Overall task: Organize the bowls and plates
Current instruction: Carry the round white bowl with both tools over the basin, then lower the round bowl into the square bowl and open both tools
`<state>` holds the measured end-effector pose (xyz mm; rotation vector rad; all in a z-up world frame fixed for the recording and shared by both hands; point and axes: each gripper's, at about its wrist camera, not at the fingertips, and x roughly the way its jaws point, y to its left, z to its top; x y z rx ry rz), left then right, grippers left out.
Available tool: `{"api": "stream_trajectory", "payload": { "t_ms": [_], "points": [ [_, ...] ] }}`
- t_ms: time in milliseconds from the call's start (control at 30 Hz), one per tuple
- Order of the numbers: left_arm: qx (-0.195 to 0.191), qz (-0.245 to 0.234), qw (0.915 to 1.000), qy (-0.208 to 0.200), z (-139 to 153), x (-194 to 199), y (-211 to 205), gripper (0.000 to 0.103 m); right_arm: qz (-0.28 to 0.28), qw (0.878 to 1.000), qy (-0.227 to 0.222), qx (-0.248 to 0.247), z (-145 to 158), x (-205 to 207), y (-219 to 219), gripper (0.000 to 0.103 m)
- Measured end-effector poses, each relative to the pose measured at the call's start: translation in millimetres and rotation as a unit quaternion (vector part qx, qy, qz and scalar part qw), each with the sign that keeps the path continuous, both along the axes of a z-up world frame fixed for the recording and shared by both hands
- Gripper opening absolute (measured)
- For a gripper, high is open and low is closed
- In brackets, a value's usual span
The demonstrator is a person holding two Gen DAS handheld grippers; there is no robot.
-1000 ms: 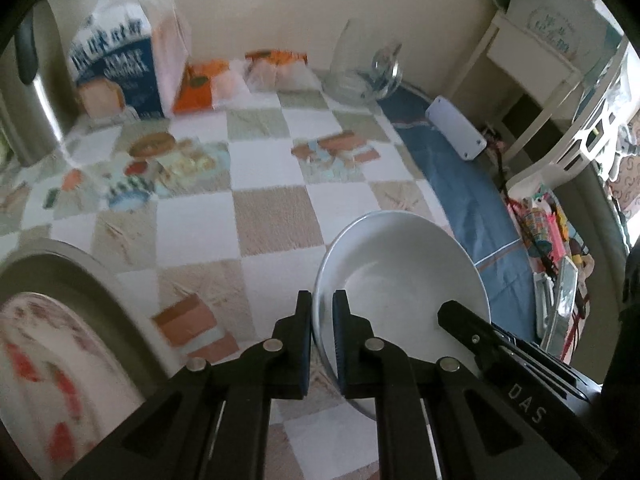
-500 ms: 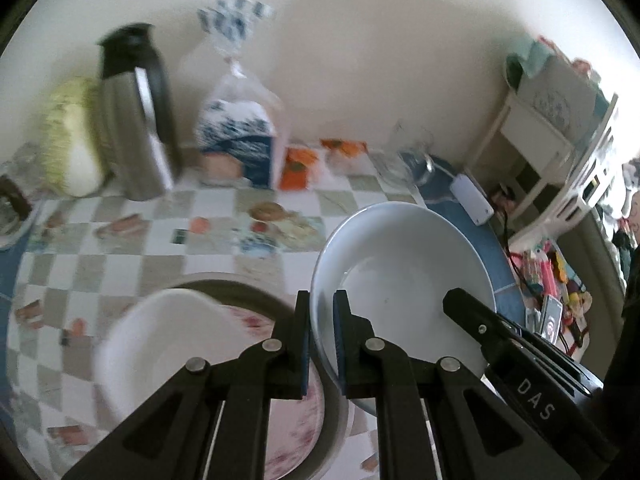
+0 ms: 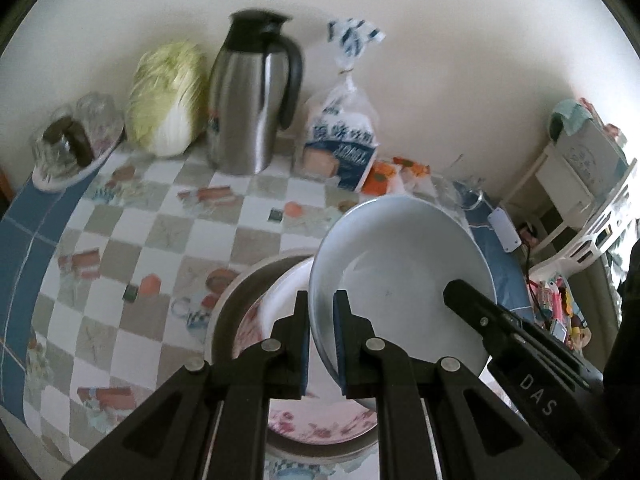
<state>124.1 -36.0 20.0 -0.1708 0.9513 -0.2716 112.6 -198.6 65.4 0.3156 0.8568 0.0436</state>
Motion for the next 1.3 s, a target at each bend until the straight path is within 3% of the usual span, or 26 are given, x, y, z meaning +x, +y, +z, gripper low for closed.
{"api": "stream_trajectory", "payload": {
  "t_ms": [300,533,900,1200,1300],
  "points": [
    [0.030,0.006,0.9989,0.036,-22.1,6.4,3.7,0.012,0.013,0.999,0.038,-0.016,-26.8,10.3,14.1,0.010],
    [0.052,0.000,0.9979,0.037,-29.5,7.0,-4.8,0.012,0.005,0.999,0.047,-0.017,-36.2,13.0,10.2,0.010],
    [0.057,0.007,0.9977,0.037,-29.0,8.8,-2.3,0.014,0.005,0.999,0.041,-0.014,-36.9,13.9,8.1,0.009],
    [0.039,0.003,0.9983,0.043,-28.0,10.5,2.1,0.015,0.007,0.999,0.050,-0.009,-46.5,15.3,7.9,0.009],
    [0.051,0.014,0.9981,0.033,-21.4,7.9,4.2,0.025,0.009,0.999,0.051,-0.008,-48.0,15.8,7.9,0.009]
  ]
}}
